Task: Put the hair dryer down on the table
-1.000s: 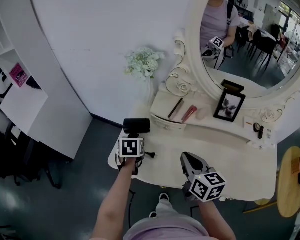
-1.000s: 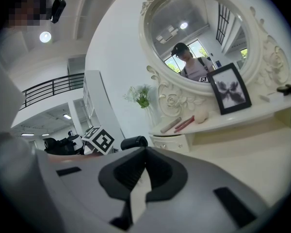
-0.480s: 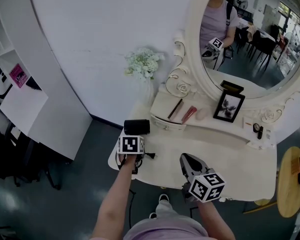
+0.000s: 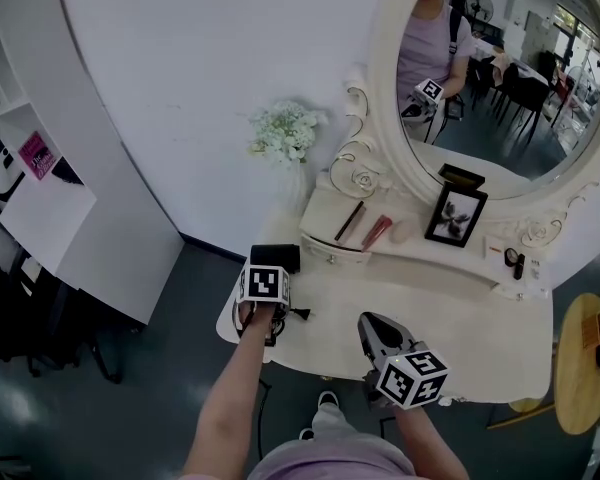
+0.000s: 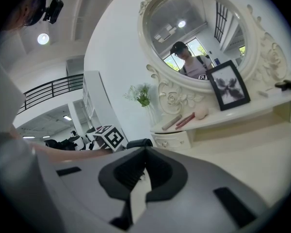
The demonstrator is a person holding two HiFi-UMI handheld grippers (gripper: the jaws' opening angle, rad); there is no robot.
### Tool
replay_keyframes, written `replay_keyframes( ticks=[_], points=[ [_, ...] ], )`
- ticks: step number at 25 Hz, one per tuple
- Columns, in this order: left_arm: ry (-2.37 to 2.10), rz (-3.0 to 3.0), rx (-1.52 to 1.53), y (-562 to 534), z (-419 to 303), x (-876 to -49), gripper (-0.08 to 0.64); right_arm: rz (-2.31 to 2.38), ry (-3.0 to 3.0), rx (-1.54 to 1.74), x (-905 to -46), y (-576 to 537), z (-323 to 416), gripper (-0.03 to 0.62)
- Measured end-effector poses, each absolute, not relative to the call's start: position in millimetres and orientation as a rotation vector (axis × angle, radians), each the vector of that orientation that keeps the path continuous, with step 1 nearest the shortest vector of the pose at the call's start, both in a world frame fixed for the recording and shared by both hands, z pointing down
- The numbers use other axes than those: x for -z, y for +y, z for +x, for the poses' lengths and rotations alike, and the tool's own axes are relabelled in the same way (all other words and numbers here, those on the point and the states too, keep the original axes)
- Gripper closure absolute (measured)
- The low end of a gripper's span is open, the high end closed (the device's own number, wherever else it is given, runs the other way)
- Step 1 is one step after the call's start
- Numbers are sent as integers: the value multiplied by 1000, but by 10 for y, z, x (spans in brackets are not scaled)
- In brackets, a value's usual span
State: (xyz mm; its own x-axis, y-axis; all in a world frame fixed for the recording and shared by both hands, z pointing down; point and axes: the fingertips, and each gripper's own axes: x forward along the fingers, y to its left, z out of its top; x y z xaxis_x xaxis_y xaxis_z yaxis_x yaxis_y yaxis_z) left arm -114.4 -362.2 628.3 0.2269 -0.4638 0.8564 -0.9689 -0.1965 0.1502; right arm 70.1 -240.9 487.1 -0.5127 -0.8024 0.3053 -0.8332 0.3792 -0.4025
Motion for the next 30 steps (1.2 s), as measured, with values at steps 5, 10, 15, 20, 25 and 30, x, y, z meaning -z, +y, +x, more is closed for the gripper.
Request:
replay_keyframes(
  ticks=[5, 10, 15, 20, 25, 30],
  points=[
    [-1320, 1752, -905, -3626, -1156, -6319, 348, 1517, -2564, -801, -4854, -2396, 695, 591],
    [-1308, 1761, -918, -3634, -1142, -6327, 347, 1508, -2566, -802, -4865, -2366, 688, 591],
    [-1295, 1770, -913, -3616, -1104, -6316, 311, 1495, -2575, -815, -4860, -2319, 666, 591],
    [-1359, 1830, -839, -3611, -1155, -6176, 299, 1486, -2582, -817, -4852, -2291, 633, 591],
    [-1393, 1919, -703, -3532, -1206, -5918, 309, 1466, -2591, -812, -4846, -2297, 577, 591],
    [-1452, 2013, -591, -3446, -1269, -5519, 339, 1459, -2595, -821, -4834, -2296, 536, 591]
  ],
)
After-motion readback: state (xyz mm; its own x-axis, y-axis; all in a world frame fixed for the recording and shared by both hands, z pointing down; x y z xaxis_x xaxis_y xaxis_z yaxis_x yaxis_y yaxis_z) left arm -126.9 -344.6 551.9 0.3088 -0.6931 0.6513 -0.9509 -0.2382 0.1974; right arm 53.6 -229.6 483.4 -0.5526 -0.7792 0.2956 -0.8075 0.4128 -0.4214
